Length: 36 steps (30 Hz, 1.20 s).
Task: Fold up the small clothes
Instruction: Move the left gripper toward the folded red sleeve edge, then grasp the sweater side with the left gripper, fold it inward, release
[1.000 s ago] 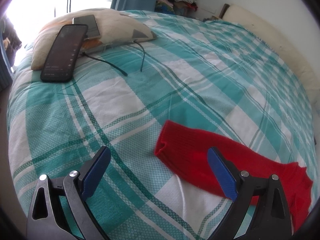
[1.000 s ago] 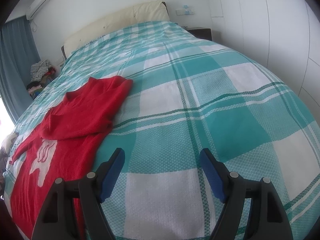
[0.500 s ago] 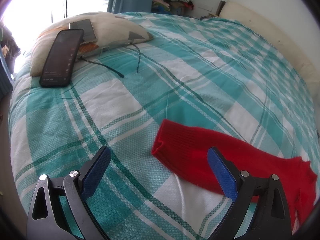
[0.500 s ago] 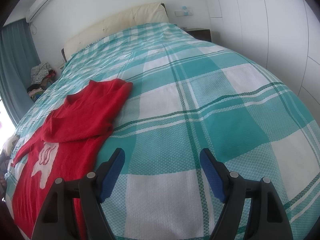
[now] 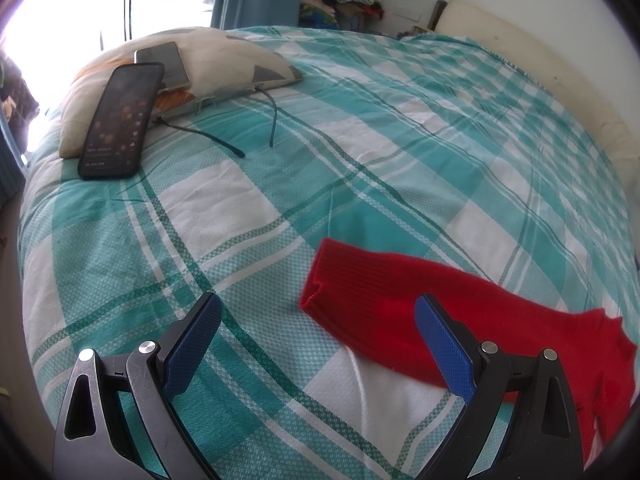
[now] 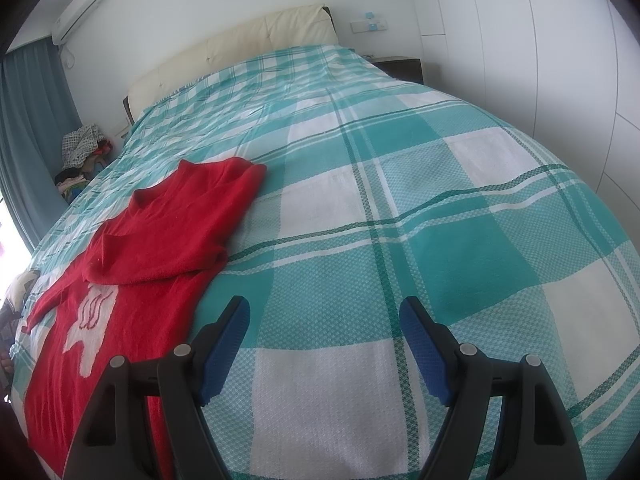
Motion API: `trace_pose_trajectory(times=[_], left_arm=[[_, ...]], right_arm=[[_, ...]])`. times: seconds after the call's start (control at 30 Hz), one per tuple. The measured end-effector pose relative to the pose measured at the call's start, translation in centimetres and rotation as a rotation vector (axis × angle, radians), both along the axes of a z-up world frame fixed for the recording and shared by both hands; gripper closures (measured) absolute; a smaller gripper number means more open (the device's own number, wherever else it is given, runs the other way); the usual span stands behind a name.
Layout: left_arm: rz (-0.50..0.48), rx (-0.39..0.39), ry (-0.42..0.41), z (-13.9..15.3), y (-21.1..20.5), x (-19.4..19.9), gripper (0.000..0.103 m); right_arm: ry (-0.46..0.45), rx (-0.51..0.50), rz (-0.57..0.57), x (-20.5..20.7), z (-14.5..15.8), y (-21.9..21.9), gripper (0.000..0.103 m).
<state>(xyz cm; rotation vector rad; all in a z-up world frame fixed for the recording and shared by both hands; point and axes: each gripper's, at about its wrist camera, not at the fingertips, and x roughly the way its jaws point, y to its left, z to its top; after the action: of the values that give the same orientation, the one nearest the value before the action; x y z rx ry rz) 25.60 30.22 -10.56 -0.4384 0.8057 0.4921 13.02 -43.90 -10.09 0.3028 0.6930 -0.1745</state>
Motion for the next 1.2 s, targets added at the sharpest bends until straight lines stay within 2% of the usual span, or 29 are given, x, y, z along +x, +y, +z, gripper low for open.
trace_pose_trajectory(times=[0.07,0.17,0.23,0.33,0.4,0.43,0.47,0.5,0.53,0.57,0.7,0.83,0.93,1.03,1.13,1.2], left_arm=[[-0.010,-0.044,-0.011,-0.1,0.2,0.0,0.005],[-0.044,-0.225,-0.053,-1.2,1.5,0.1,0.005],[-0.068,-0.300,-0.043,-2.1,1.9,0.4,0.005],[-0.115,-0.296,-0.034,-2.0,1.1,1.1,0.006],[-0.145,-0.276,-0.014,-2.0,0.5,1.8,0.012],[-0.160,-0.267,0.003,-2.2,0.2,2.3,0.026],[-0.172,-0.264,0.021,-2.5,0.2,2.7,0.046],[-0.178,-0.262,0.037,-2.8,0.2,3.1,0.058],[-0.175,-0.258,0.049,-3.0,0.3,3.3,0.083],[-0.167,-0.255,0.051,-3.0,0.5,3.4,0.098],[-0.147,-0.178,0.000,-0.6,0.3,2.7,0.100],[-0.265,-0.026,-0.081,5.7,-4.2,3.1,0.101],[-0.402,0.040,-0.162,11.4,-9.8,4.2,0.101],[-0.541,0.056,-0.231,16.0,-16.3,5.5,0.101],[-0.680,0.061,-0.275,18.7,-23.4,6.2,0.101],[-0.768,0.057,-0.281,19.3,-28.1,6.3,0.100]], right_arm=[[-0.001,-0.001,-0.001,0.0,0.0,0.0,0.026],[-0.001,0.003,-0.003,0.0,0.1,0.0,0.026],[-0.005,0.007,-0.007,-0.2,0.2,-0.2,0.026],[-0.010,0.021,-0.015,-0.3,0.3,-0.6,0.026],[-0.011,0.034,-0.018,-0.2,0.2,-0.8,0.026],[-0.011,0.037,-0.019,-0.2,0.2,-0.8,0.026],[-0.011,0.037,-0.019,-0.2,0.2,-0.8,0.026],[-0.011,0.035,-0.017,-0.2,0.2,-0.7,0.026],[-0.012,0.032,-0.015,-0.2,0.2,-0.6,0.026],[-0.013,0.029,-0.013,-0.2,0.3,-0.6,0.026],[-0.025,0.028,-0.010,-0.4,0.6,-0.4,0.026],[-0.035,0.049,-0.009,-0.5,0.7,-0.6,0.026],[-0.041,0.071,-0.001,-0.4,0.8,-0.6,0.026],[-0.052,0.067,0.008,-0.5,1.1,-0.4,0.026],[-0.060,0.065,0.010,-0.7,1.4,-0.4,0.026],[-0.062,0.070,0.008,-0.7,1.4,-0.5,0.026]])
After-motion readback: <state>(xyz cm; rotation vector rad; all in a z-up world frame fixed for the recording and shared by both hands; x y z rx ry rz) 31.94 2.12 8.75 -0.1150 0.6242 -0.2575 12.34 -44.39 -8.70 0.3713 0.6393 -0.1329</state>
